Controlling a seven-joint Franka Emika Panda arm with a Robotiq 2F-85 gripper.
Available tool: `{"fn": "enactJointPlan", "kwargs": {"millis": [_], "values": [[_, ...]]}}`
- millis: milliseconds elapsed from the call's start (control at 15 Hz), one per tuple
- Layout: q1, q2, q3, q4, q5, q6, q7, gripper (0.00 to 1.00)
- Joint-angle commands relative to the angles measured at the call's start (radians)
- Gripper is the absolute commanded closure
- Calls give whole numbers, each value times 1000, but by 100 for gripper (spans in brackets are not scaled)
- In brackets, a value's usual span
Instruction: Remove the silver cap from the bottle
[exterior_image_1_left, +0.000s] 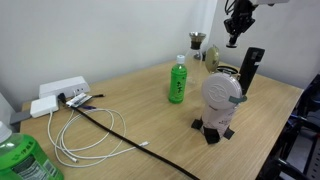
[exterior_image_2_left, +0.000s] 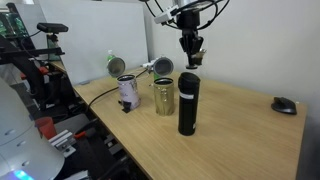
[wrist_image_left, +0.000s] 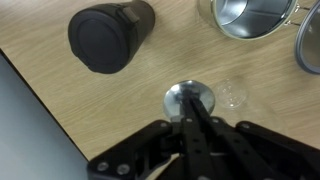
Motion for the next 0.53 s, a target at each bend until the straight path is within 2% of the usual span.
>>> {"fn": "enactJointPlan", "kwargs": {"millis": [0, 467], "values": [[-8, 54, 3, 1, -5, 63, 39, 99], [2, 181, -15, 80, 5, 64, 66, 99]]}}
